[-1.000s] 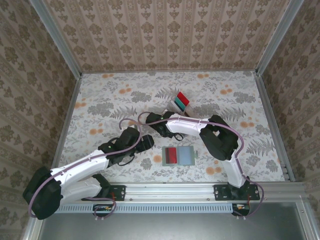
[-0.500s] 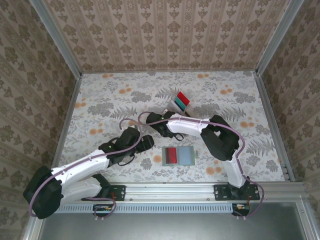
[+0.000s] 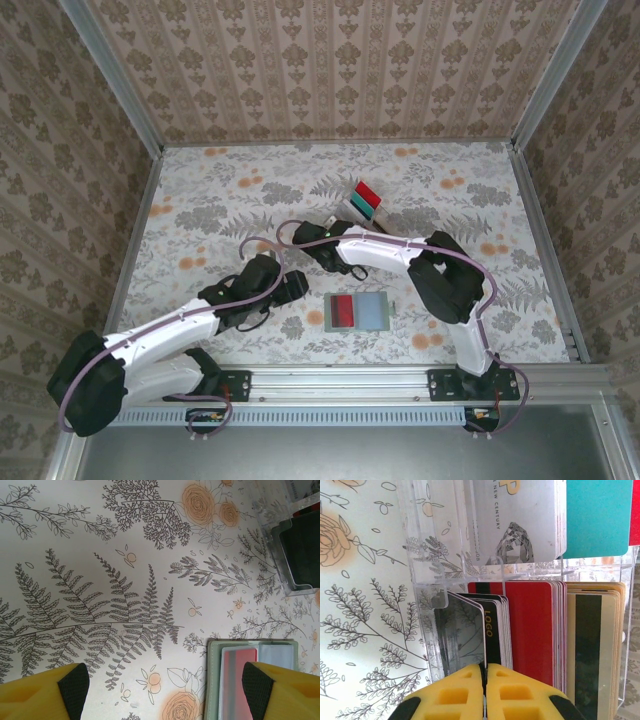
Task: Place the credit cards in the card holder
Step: Pick up several credit cards from the storage box.
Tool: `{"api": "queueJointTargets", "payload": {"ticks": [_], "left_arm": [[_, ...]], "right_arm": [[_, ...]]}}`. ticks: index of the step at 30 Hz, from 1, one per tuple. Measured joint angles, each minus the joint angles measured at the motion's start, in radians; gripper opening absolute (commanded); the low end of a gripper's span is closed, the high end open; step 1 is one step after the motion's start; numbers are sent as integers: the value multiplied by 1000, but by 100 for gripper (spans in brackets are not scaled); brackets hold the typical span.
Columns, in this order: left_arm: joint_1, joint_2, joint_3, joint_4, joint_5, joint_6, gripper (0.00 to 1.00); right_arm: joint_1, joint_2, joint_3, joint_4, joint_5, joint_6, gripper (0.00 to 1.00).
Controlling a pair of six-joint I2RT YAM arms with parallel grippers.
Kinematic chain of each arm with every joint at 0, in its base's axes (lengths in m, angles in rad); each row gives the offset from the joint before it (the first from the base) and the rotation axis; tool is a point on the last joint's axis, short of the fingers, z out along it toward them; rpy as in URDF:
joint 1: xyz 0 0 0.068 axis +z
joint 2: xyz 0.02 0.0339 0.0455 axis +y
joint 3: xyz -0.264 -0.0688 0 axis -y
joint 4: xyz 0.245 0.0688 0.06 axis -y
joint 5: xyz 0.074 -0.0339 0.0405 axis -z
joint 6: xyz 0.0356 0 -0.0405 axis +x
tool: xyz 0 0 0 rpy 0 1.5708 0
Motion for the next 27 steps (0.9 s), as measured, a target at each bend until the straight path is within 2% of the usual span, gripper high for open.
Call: {"api": "queueJointTargets", "payload": {"ticks": [8,17,22,27], "left_arm": [[0,1,0,0,4,0,83],[3,1,20,-6,15,1,83],[18,10,63,-8,40,4,83],[26,41,107,-8,76,10,83]], "right_arm": [[-9,-57,3,-21,-93,10,4],[-43,-242,2,-40,-275,93,1],[-84,-407,-80,-1,-420,232,0],[-119,-529,-180,4,-461,441,0]]}}
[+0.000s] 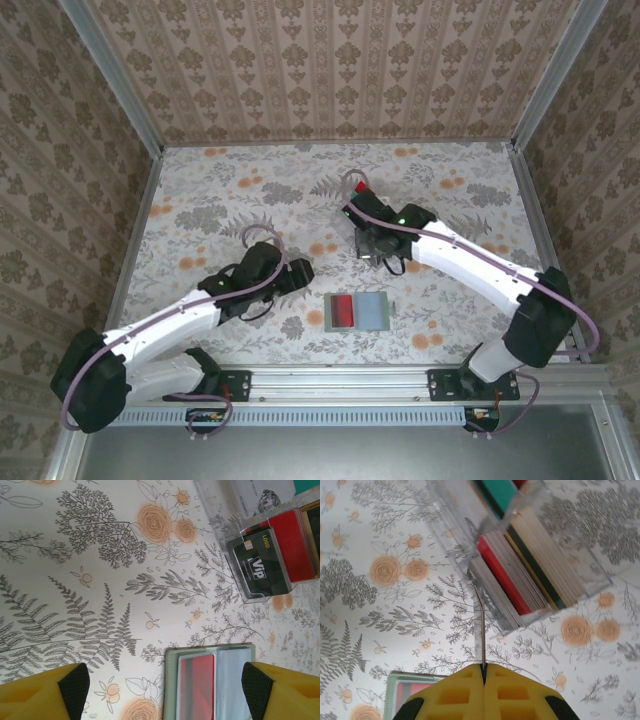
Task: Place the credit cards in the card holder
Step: Pick up several credit cards from the storage box.
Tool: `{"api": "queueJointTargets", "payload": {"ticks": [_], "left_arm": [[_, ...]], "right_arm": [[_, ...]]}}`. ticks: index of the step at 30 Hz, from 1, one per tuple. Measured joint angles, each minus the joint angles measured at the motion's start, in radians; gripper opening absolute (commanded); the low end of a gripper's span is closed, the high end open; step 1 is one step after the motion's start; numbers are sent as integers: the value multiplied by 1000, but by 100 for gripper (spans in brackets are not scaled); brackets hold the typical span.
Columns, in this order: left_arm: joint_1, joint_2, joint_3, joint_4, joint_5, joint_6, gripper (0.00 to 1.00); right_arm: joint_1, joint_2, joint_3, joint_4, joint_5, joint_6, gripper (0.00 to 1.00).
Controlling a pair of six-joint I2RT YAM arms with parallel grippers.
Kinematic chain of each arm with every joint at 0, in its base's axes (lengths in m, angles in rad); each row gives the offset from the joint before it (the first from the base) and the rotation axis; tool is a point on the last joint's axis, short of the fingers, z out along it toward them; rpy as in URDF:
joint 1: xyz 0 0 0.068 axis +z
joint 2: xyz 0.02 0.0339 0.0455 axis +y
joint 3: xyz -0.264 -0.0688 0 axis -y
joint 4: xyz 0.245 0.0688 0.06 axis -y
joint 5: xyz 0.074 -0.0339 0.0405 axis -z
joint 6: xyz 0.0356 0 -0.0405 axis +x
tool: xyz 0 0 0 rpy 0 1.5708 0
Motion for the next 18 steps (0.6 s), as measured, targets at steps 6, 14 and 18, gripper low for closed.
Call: {"api": "queueJointTargets", "payload": {"ticks": [6,14,18], "left_arm": [[0,66,47,0,55,0,82],[0,117,83,1,113,0,82],[0,137,87,20,143,-1,82]], "right_arm": [[1,-11,-20,-46,3,294,0],[9,-30,-89,-66,-8,526,0],[8,-66,-119,-42,-47,533,0]]}}
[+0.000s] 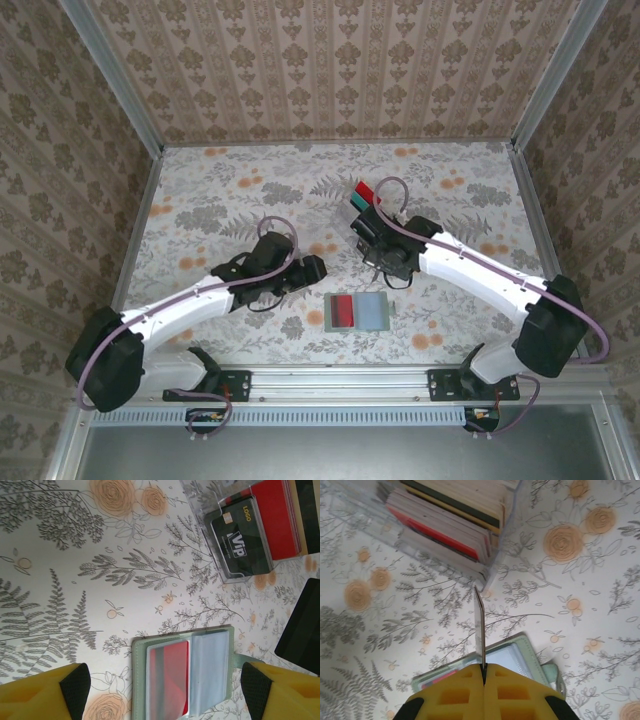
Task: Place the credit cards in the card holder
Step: Pick up several credit cards from the storage box, then separate the credit card.
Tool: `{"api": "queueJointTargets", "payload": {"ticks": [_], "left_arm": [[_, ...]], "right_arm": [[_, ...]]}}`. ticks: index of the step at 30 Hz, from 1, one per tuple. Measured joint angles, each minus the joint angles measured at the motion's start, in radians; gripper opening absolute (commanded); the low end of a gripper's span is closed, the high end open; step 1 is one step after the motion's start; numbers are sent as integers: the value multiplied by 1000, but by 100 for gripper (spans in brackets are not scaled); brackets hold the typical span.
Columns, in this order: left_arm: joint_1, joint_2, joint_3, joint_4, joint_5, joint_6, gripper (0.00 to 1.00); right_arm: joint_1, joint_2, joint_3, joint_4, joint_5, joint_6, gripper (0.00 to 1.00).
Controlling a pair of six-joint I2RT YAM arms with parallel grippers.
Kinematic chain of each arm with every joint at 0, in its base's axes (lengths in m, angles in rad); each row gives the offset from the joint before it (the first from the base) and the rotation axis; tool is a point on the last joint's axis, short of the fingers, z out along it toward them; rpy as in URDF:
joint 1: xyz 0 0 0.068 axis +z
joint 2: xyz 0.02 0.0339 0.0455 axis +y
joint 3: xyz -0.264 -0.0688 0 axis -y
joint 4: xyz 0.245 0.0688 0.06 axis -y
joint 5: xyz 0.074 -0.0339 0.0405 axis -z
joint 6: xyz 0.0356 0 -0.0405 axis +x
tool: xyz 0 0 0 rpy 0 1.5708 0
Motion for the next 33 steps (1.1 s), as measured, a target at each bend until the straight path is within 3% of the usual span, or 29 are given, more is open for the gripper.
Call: {"api": "queueJointTargets", "payload": {"ticks": [7,14,20,23,30,33], "left_arm": [[35,9,-11,138,102,-26,88],[121,14,-53,370,257,-91,91],[130,75,-25,546,402,-129,89],[130,109,-16,631,463,-161,81],[130,135,-16,794,532,-238,44],[130,135,-16,828,540,-255,22]], "right_arm": [[-10,-209,-217,324,-217,-182,0],[-187,-363,-358,566,-526,-272,0],[-261,-393,-408,712,-740,-285,0],[-273,-391,-413,765,-810,-284,0],[-278,-344,-413,838,-890,-282,0],[-281,-319,-413,848,-900,-281,0]]}}
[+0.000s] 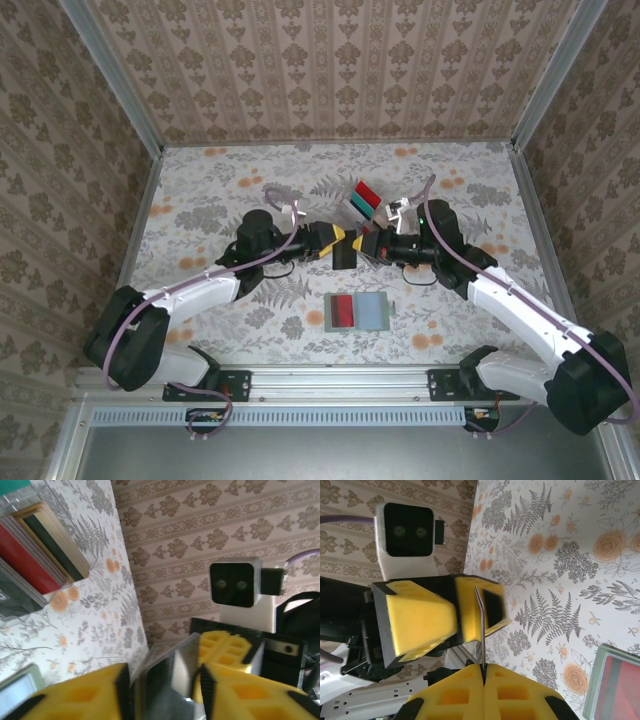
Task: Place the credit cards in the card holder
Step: Separate the credit card.
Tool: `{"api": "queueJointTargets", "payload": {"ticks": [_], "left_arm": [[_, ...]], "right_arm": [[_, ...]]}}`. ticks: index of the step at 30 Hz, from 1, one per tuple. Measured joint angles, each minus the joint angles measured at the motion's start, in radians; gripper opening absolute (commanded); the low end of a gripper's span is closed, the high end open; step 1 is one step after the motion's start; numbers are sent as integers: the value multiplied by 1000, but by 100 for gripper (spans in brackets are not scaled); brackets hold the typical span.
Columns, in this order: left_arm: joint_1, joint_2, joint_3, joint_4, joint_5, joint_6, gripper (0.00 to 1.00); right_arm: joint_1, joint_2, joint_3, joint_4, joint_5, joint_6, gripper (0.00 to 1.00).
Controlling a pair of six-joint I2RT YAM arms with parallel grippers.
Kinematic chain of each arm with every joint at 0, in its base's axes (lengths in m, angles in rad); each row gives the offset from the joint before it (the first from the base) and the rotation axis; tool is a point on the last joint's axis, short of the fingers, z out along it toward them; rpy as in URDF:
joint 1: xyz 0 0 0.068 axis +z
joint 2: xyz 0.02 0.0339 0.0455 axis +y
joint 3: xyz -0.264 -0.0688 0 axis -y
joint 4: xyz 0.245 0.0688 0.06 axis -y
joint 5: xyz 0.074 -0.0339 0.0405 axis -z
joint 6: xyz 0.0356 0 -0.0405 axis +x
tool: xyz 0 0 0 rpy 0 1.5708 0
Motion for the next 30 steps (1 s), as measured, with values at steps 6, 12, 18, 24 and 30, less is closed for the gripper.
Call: {"api": "queueJointTargets", "payload": {"ticks": [6,12,18,24,30], "left_arm": [[1,-2,-1,24,-13,-14,0],[-1,-20,-14,35,-36,-27,0],[-1,-38,-23,51,-65,-51,0],[-2,-39,-27,64,-87,-72,0],[-2,-39,-39,67,-105,-86,5]], "right_arm": [[-14,23,0,10,-13,4,18],[-14,24,-8,56,-24,31,37],[-12,56,-15,112,-67,50,45],[14,105,-12,133,-97,46,44],[25,132,9,130,-94,26,34]]}}
